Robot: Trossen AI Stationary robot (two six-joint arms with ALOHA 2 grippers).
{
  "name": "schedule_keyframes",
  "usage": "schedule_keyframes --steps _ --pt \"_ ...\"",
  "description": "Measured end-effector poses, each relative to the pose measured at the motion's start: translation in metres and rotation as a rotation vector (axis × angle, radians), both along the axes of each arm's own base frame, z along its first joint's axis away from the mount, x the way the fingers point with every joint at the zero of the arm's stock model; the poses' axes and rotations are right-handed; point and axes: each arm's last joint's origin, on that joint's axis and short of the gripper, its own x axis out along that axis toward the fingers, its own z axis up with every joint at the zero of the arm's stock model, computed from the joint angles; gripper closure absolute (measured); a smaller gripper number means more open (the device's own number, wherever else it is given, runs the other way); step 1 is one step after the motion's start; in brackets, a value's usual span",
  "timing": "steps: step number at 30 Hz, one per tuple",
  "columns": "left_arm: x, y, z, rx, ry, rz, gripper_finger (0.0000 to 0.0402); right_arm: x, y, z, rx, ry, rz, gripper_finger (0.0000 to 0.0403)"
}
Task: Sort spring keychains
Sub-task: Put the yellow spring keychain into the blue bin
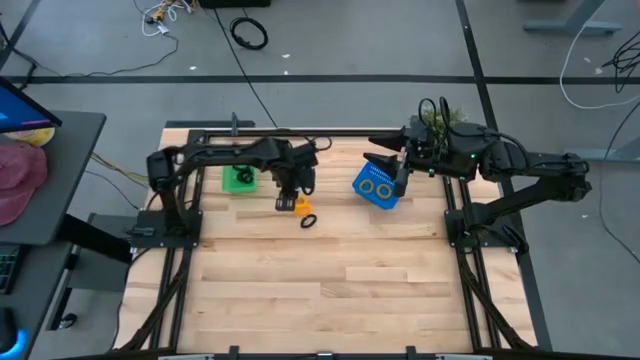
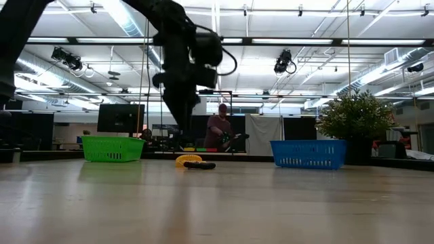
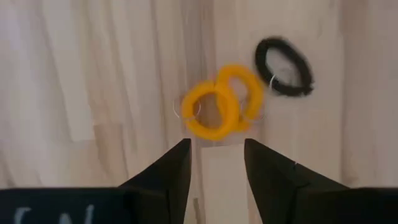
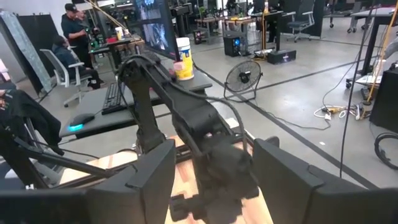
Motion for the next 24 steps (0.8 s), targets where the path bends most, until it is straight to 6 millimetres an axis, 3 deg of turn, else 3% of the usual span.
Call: schedule_keyframes --steps 9,19,24 --pt "0.011 0.001 -0.035 -0.081 0.064 -0.024 0.0264 0.000 0.000 0.002 0.000 -0.017 0.000 0.0186" --pt "0.021 -0.002 -0.046 -0.067 0.030 -0.066 0.0264 0.000 0.000 0.002 -0.001 -0.018 -0.001 0.0186" --pt "0.025 0.000 -0.062 -0.084 0.059 -0.028 0.0264 0.000 0.000 0.002 -0.001 -0.018 -0.002 0.0186"
